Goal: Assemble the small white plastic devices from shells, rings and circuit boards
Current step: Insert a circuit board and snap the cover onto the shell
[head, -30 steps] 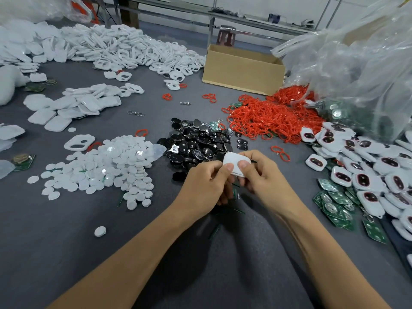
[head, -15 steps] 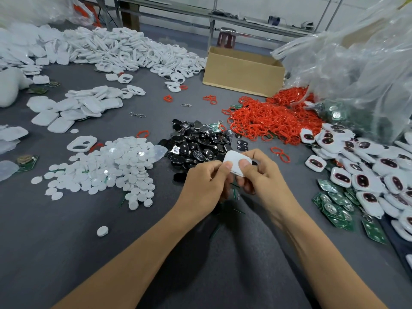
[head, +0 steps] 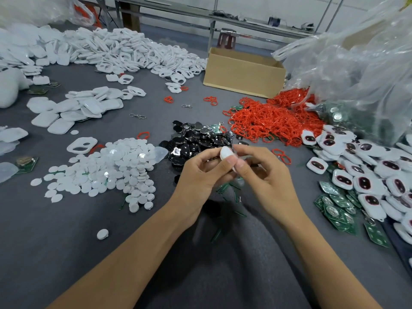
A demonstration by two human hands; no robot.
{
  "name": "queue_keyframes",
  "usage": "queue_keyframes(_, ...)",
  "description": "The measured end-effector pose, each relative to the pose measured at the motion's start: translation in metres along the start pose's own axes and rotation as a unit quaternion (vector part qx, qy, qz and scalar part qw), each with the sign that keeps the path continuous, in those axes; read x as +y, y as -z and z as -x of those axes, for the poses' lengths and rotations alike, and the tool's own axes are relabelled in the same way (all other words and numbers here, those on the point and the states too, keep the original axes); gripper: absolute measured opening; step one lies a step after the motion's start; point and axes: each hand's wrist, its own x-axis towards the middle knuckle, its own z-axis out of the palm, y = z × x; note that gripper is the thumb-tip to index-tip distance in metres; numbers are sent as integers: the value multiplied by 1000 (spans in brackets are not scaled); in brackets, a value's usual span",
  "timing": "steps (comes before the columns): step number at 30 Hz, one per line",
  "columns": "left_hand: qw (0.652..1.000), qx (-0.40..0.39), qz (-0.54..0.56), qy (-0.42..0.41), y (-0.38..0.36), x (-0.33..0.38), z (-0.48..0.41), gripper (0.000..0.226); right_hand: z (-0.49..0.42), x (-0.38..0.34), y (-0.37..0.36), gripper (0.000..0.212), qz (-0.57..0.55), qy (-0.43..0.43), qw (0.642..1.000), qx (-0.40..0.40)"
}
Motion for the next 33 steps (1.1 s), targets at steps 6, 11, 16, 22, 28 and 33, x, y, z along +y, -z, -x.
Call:
queue_keyframes(6, 1000, 12, -2, 1, 3, 2, 2, 36, 0, -3, 6, 30, 116, 84, 988, -55)
queue_keyframes(11, 1000, 15, 5, 4, 2, 3, 2, 31, 4, -5, 3, 31, 174, 92, 979, -56)
queue_keyframes(16, 999, 24, -28, 15, 2, 2, 2, 37, 7, -5, -2, 32, 196, 65, 977, -51)
queue_keyframes(22, 999, 29, -31, 20, 1, 2, 3, 29, 7, -6, -7, 39, 219, 77, 972, -39)
queue_keyframes(28, 999, 28, -32, 26, 2, 2, 2, 37, 7, -6, -10, 39, 244, 62, 966, -51)
queue_keyframes(33, 999, 21, -26, 37, 2, 1, 1, 37, 3, -8, -2, 30, 206, 59, 976, -37)
